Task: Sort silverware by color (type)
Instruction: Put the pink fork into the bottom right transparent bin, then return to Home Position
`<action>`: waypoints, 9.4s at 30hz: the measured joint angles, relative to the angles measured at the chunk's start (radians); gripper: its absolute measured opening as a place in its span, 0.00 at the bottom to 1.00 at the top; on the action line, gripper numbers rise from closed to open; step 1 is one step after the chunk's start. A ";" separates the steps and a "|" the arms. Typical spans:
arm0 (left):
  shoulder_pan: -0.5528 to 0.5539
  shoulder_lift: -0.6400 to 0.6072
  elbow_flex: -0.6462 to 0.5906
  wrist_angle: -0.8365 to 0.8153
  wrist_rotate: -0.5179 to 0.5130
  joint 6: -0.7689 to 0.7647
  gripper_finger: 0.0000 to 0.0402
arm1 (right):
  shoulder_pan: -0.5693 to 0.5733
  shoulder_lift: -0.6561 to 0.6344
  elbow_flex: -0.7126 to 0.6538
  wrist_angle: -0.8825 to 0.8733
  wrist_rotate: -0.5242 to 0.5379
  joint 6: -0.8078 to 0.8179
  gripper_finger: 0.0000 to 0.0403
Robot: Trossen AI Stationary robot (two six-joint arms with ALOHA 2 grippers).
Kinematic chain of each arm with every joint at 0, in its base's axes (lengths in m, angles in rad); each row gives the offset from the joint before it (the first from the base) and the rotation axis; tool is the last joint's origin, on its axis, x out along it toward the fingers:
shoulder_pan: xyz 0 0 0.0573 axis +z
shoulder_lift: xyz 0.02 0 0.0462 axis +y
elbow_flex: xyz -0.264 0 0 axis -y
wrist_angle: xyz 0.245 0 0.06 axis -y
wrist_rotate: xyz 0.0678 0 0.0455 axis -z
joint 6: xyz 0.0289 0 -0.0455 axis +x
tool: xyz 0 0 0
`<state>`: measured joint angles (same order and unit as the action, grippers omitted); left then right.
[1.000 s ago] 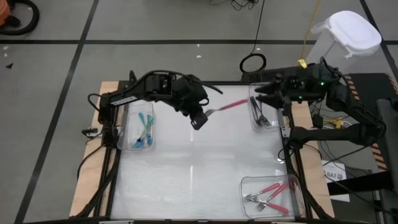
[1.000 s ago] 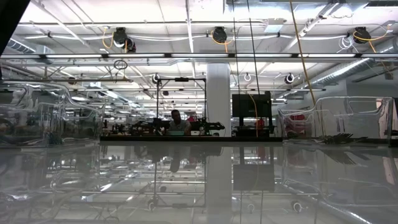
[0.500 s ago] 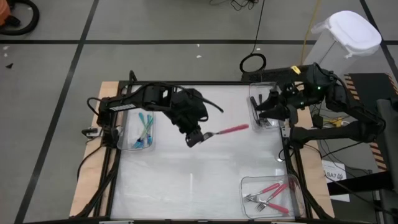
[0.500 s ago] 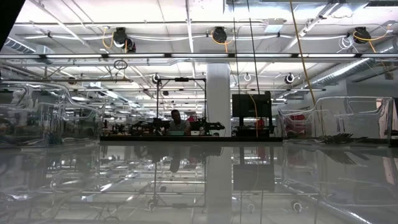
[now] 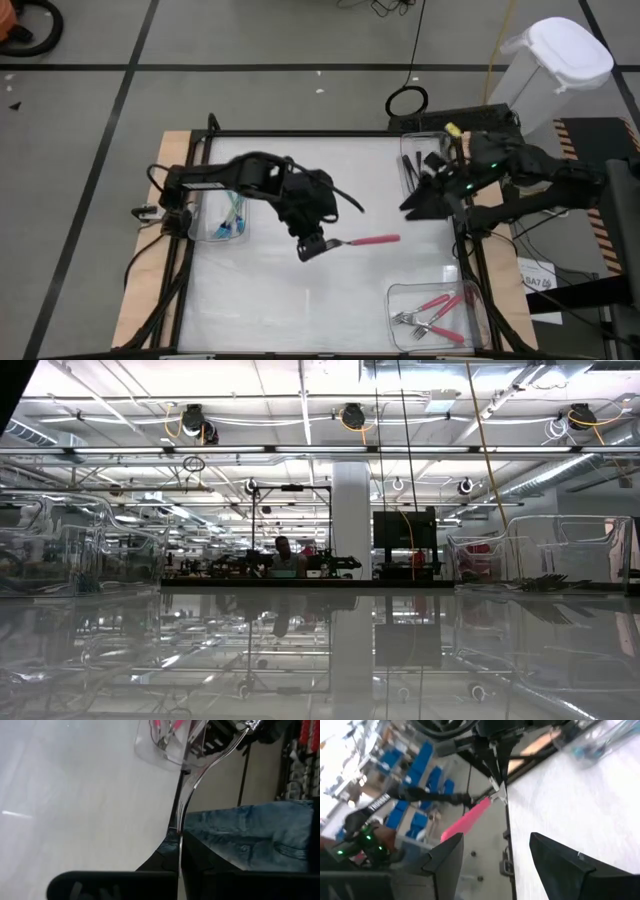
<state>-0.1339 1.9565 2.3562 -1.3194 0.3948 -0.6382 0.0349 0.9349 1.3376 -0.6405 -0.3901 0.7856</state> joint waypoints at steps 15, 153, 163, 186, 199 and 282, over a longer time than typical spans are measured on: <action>-0.107 0.130 0.000 0.032 -0.009 0.058 0.00 | 0.189 0.062 0.000 -0.168 0.154 0.047 0.56; -0.119 0.132 0.000 -0.041 -0.371 -0.210 0.45 | 1.365 0.103 -0.363 -0.249 0.861 1.419 0.08; -0.118 0.132 0.000 -0.038 -0.371 -0.220 0.45 | 1.365 0.105 -0.459 -0.130 0.889 1.375 0.09; -0.118 0.132 0.000 -0.007 -0.370 -0.243 0.45 | 1.365 0.160 -0.508 -0.069 0.829 1.387 0.12; -0.123 0.132 0.000 -0.007 -0.370 -0.262 0.45 | 1.364 0.160 -0.508 -0.173 0.779 1.393 0.26; 0.083 -0.085 -0.001 0.440 -0.448 0.506 0.01 | 0.919 -0.424 -0.067 -0.310 1.201 -0.574 0.00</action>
<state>-0.0514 1.8710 2.3552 -0.8794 -0.0536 -0.1321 0.9543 0.5112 1.2705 -0.9501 0.8108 0.2121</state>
